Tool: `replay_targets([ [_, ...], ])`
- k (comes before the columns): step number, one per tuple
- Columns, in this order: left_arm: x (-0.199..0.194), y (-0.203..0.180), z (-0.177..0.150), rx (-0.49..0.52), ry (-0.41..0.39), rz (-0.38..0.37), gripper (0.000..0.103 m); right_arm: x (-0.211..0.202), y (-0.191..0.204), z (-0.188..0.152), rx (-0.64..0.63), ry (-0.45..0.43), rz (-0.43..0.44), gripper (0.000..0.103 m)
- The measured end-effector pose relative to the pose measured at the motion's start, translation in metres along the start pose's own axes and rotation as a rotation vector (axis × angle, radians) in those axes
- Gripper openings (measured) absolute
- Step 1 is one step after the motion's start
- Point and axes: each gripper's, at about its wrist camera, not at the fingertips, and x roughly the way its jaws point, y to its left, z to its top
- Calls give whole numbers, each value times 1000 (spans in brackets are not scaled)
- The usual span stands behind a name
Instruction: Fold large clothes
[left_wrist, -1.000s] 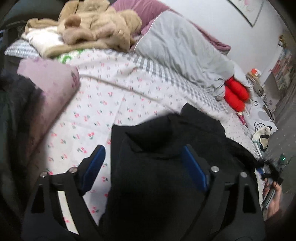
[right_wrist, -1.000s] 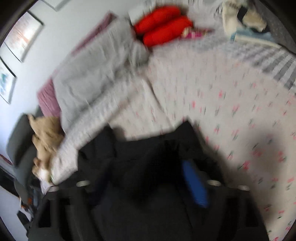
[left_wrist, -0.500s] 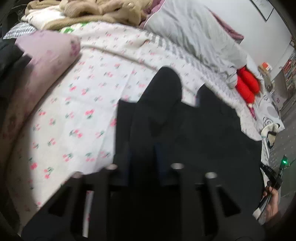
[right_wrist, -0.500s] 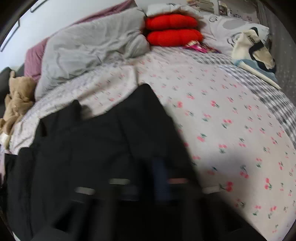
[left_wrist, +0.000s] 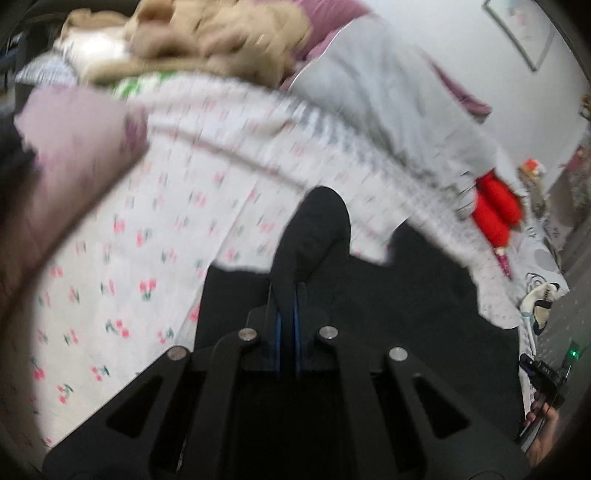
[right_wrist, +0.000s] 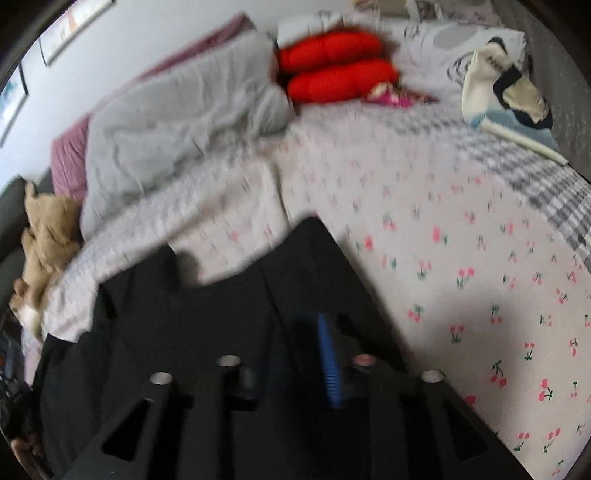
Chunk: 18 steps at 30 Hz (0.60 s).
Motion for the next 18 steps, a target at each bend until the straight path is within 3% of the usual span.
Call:
replay_targets([
  [1, 3, 3, -1, -13, 12, -3, 6, 3, -1, -1, 2, 14, 1, 67],
  [2, 5, 5, 0, -25, 17, -12, 6, 5, -3, -2, 6, 12, 3, 78],
  [12, 12, 4, 1, -21, 29, 0, 7, 52, 2, 20, -58, 59, -76, 77],
  [13, 13, 4, 2, -21, 30, 2, 7, 54, 2, 22, -66, 56, -77, 69],
  [15, 16, 3, 3, -21, 30, 3, 7, 53, 8, 23, -113, 35, -104, 41],
  [16, 16, 3, 4, -21, 29, -1, 7, 52, 9, 24, -128, 24, -110, 10],
  [18, 15, 0, 8, -17, 13, -14, 6, 47, 8, 27, -122, 5, -83, 8],
])
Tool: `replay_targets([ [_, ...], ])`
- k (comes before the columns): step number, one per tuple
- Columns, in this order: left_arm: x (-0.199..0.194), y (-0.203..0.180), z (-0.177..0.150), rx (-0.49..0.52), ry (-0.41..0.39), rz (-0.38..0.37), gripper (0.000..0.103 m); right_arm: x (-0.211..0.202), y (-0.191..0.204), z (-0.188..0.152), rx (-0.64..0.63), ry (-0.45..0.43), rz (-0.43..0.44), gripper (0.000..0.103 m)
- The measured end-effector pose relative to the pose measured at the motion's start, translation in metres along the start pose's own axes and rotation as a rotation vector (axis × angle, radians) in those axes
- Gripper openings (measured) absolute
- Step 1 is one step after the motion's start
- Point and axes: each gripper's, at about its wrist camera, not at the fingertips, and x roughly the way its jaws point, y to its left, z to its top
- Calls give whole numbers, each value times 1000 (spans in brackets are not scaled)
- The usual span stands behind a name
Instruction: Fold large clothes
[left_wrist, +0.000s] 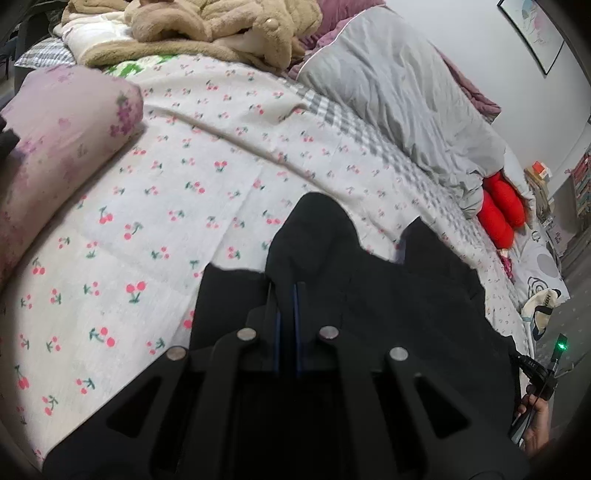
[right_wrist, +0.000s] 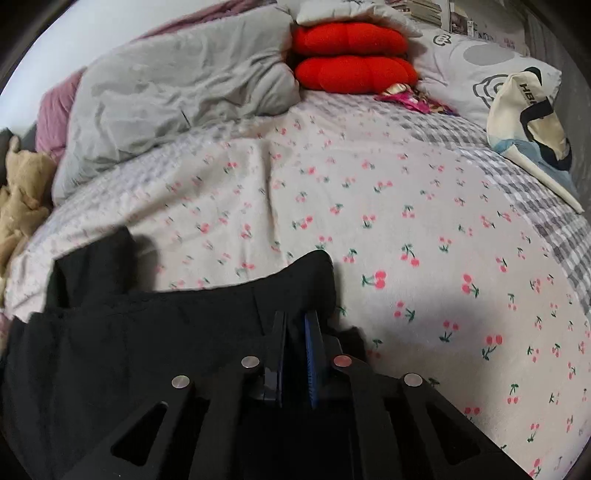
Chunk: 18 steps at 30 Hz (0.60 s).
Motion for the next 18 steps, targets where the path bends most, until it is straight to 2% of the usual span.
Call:
replay_targets([
  [8, -18, -17, 22, 20, -131, -43, 6, -39, 18, 36, -59, -200, -34, 4],
  [10, -17, -17, 25, 27, -163, -32, 6, -39, 25, 48, -74, -234, -43, 4],
  [12, -8, -16, 26, 38, -168, 0, 6, -31, 33, 58, -88, -230, -57, 4],
  [18, 38, 2, 22, 21, -40, 91, 9, 26, 35, 56, -98, -117, -118, 5],
])
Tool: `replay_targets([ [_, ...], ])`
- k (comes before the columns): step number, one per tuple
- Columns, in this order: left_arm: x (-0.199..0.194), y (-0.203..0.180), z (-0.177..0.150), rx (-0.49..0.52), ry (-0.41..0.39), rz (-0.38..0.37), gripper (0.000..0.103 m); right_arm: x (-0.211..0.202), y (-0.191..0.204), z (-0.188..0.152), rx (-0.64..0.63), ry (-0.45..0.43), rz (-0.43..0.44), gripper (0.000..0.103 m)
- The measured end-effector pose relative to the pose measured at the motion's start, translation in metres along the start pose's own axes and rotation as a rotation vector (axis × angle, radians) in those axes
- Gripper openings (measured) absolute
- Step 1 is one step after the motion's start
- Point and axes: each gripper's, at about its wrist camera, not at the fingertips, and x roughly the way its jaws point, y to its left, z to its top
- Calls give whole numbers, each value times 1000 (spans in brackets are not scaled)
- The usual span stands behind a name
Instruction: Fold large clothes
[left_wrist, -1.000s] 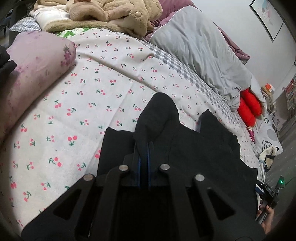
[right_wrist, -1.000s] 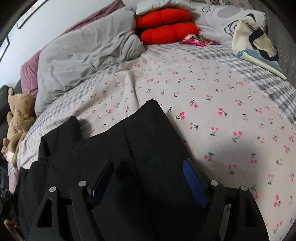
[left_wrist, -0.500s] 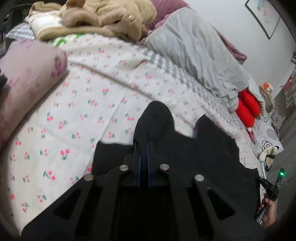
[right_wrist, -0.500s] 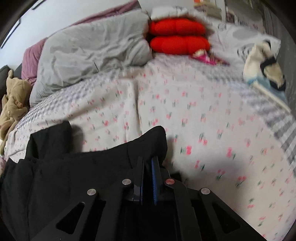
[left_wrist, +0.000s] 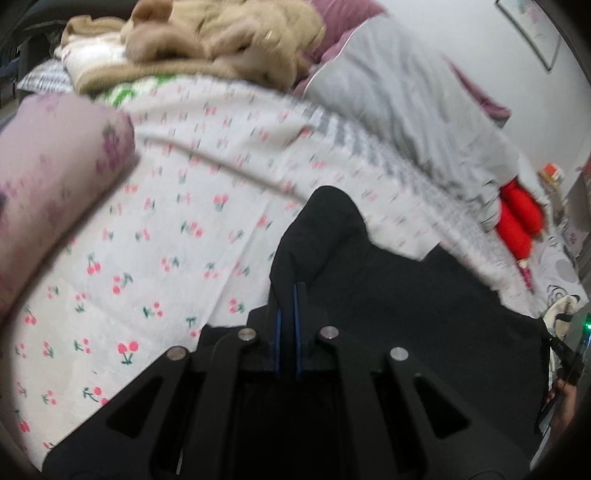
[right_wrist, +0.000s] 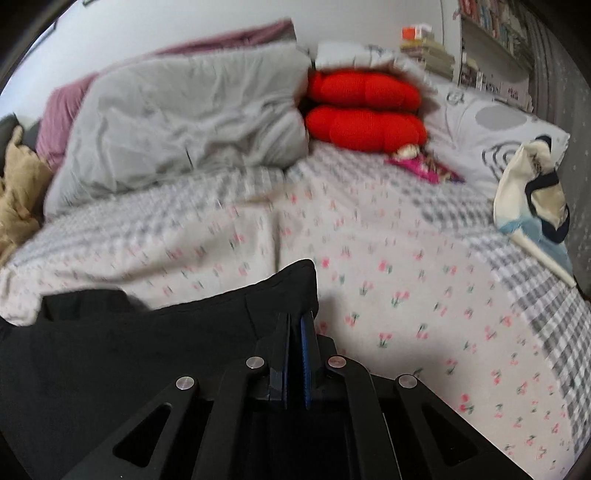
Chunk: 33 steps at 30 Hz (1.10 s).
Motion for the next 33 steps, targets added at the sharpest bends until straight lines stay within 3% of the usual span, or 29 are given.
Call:
replay_targets([
  [1, 5, 2, -1, -5, 22, 15, 12, 6, 0, -3, -4, 18, -9, 6],
  [3, 12, 6, -1, -22, 60, 57, 29, 19, -2, -11, 3, 62, -23, 10],
  [6, 1, 3, 4, -12, 42, 97, 31, 16, -3, -16, 30, 101, -14, 17],
  [7, -5, -1, 6, 8, 21, 114, 31, 11, -3, -17, 34, 98, -7, 26],
  [8, -15, -7, 9, 35, -13, 134, 37, 1, -2, -17, 33, 85, 9, 51],
  [10, -34, -20, 13, 64, -76, 143, 56, -23, 3, -19, 33, 19, 15, 87],
  [12, -46, -32, 14, 83, -110, 115, 72, -46, 13, -23, -11, -47, 14, 88],
  [15, -42, -53, 7, 137, -73, 71, 84, -60, 29, -28, -51, -33, 32, 88],
  [21, -2, -67, -32, 206, 111, 55, 84, -57, 58, -54, -54, 66, 129, 88],
  [25, -5, -63, -46, 247, 107, 57, 84, -43, 66, -78, -86, 145, 136, 88],
  [33, -42, -29, -48, 158, 135, 76, 84, -63, 32, -96, -52, 152, 63, 88],
])
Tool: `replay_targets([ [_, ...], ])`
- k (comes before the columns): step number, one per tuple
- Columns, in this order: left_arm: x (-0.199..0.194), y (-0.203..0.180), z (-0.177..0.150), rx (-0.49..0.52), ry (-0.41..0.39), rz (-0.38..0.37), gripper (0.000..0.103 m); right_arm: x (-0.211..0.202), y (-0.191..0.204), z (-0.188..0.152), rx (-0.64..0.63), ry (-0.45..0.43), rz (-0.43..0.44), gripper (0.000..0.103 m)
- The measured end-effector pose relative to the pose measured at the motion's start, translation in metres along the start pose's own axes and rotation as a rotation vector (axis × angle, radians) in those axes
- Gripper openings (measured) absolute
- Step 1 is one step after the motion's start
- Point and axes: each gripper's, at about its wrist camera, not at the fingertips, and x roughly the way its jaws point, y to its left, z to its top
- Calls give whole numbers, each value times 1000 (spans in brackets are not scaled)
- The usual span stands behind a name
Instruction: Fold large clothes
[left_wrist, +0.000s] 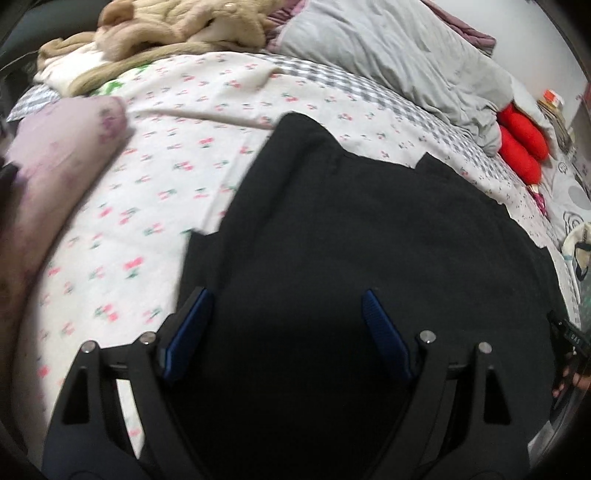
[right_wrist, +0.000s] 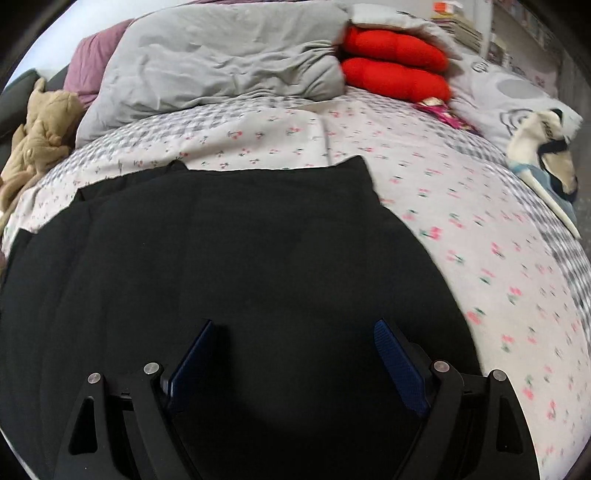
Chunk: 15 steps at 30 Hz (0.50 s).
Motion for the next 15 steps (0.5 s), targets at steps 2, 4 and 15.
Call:
replay_targets([
  [2, -17, 6, -1, -65, 4, -29, 84, -18, -2, 0, 27, -12, 13, 88],
  [4, -39, 14, -5, -164, 14, -74, 84, -39, 3, 1, 38, -36, 33, 88],
  [15, -104, 55, -69, -369, 69, -126, 103, -122, 67, -31, 9, -59, 173, 102],
])
